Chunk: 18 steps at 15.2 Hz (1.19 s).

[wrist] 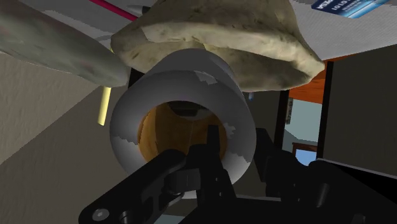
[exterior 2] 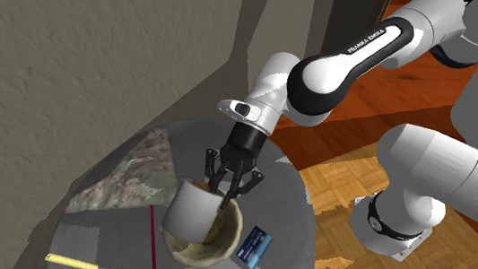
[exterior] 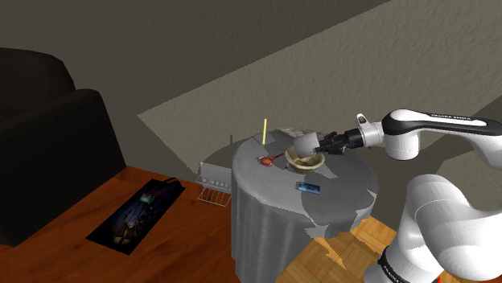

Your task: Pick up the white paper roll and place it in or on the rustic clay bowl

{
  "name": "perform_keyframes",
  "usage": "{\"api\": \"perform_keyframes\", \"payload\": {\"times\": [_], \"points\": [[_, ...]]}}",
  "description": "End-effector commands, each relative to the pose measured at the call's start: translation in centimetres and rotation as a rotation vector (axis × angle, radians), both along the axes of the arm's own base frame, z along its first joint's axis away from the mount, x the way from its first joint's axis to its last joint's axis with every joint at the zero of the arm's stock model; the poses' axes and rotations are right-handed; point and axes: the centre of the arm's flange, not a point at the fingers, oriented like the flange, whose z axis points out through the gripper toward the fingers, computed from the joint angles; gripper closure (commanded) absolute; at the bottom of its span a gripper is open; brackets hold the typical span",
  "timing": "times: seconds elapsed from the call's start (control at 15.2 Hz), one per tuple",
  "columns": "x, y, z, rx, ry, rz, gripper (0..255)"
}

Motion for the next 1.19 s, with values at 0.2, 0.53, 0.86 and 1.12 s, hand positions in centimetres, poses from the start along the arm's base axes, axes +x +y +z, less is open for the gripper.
{"api": "perform_keyframes", "payload": {"times": [0.2, 0.53, 0.86, 1.12], "points": [[0.0, 0.0, 0.0, 0.0, 0.0, 0.0, 0], [-2.8, -2.2, 1.7, 0.0, 0.0, 0.0, 0], [-3.5, -2.8, 2.1, 0.0, 0.0, 0.0, 0], [-3.5, -2.8, 2.1, 0.0, 0.0, 0.0, 0]]}}
